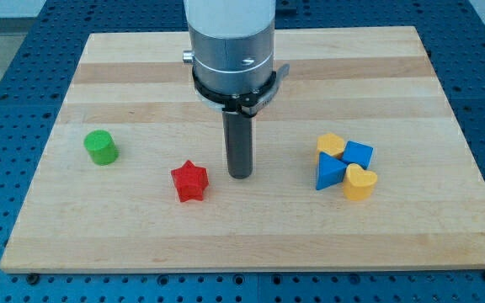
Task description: Push red star into green circle
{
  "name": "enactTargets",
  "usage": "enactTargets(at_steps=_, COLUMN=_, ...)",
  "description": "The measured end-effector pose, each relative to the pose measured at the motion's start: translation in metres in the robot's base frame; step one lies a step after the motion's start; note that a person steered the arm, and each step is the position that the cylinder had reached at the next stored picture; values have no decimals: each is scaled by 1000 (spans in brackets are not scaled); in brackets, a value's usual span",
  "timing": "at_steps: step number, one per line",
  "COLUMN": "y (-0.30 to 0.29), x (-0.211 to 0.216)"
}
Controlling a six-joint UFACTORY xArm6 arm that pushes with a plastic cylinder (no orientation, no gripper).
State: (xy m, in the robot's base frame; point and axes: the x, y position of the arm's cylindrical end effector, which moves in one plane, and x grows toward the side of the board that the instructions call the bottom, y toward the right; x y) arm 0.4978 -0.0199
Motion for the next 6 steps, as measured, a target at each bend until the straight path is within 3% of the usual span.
enactTargets(at_steps=3, y=-40, x=38)
enactTargets(at_steps=6, y=-98, x=2)
